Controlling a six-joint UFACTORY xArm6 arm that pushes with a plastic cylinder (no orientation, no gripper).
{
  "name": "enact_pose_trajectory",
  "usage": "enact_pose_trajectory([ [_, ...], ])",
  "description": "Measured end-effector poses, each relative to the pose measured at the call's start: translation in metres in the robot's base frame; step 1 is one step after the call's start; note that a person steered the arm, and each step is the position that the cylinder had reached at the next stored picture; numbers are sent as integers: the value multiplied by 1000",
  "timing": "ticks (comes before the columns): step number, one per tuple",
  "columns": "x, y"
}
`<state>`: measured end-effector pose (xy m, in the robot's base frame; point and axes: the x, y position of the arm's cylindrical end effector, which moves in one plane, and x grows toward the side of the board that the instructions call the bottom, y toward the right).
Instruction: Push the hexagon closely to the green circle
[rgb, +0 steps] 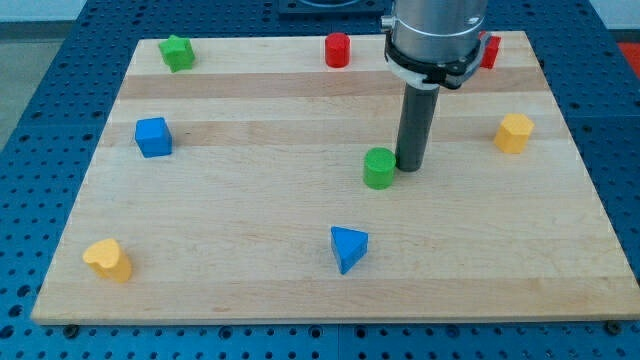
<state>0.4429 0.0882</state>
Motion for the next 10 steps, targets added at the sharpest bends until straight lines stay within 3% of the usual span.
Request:
enact_pose_trajectory([
  [3,3,147],
  [4,-20,181],
  [5,-51,181],
  [6,-52,165],
  [10,-19,94],
])
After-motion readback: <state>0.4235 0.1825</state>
